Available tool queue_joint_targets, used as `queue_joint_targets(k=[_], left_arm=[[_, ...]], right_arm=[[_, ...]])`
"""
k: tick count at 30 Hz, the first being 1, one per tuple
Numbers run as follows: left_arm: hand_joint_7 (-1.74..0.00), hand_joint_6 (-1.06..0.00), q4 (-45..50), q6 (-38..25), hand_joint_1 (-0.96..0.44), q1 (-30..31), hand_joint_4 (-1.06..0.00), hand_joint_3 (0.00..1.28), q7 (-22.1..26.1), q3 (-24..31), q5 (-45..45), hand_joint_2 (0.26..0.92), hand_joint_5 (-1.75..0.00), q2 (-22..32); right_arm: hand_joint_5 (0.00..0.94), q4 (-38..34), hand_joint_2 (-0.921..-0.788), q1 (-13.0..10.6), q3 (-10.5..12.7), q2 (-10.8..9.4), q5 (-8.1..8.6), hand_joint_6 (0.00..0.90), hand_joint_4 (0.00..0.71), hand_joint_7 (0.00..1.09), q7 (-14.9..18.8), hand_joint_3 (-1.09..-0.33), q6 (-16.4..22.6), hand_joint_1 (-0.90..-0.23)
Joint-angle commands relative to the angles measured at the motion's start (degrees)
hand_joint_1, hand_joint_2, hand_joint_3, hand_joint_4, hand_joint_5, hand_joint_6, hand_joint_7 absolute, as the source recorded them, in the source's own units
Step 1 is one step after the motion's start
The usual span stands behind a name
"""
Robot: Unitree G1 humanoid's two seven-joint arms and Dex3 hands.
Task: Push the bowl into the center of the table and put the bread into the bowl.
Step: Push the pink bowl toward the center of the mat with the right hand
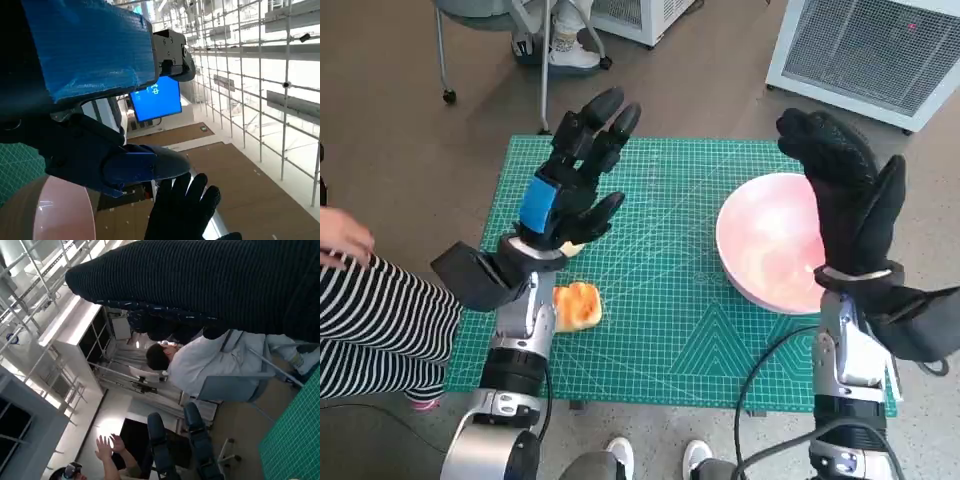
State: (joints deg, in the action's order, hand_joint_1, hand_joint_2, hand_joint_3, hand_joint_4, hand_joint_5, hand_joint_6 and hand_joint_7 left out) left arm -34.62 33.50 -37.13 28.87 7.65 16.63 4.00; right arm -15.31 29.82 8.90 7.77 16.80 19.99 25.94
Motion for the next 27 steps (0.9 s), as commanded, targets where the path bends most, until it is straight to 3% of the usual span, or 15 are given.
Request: queue_joint_targets(k=[1,10,15,22,27], left_arm=[[-0.53,0.0,0.65,-0.16,-0.69,-0.01,-0.17,0.4,-0.17,0.04,0.16,0.921,-0.02,-0.2],[-0.53,0.0,0.36,-0.22,-0.69,-0.12,-0.16,0.4,-0.04,0.25,0.45,0.921,-0.02,-0.24],[-0.53,0.0,-0.25,0.1,-0.69,-0.21,-0.16,0.4,0.1,0.46,0.52,0.921,-0.02,-0.17],[-0.53,0.0,-1.29,0.48,-0.68,-0.52,-0.17,0.39,0.49,0.91,0.75,0.921,-0.02,0.1],[-0.53,0.0,-2.37,1.0,-0.67,-0.8,-0.17,0.39,0.83,1.26,0.9,0.921,-0.01,0.17]], right_arm=[[0.001,-0.14,-0.921,-1.74,0.01,-0.13,0.27,0.114,0.169,0.34,0.24,-0.67,-1.0,-0.698],[0.002,-0.36,-0.921,-2.09,0.85,0.83,0.84,0.116,0.172,0.34,0.9,-0.67,-0.9,-0.698],[0.0,-0.5,-0.921,-2.88,3.59,3.65,1.99,0.102,0.164,0.34,1.57,-0.674,-0.14,-0.708],[0.0,-5.35,-0.921,-2.71,8.78,7.19,-0.46,0.082,0.15,0.34,-1.65,-0.732,4.3,-0.701],[0.0,-10.45,-0.921,-2.22,11.04,9.21,-2.4,0.028,0.133,0.4,-4.92,-0.791,6.75,-0.694]])
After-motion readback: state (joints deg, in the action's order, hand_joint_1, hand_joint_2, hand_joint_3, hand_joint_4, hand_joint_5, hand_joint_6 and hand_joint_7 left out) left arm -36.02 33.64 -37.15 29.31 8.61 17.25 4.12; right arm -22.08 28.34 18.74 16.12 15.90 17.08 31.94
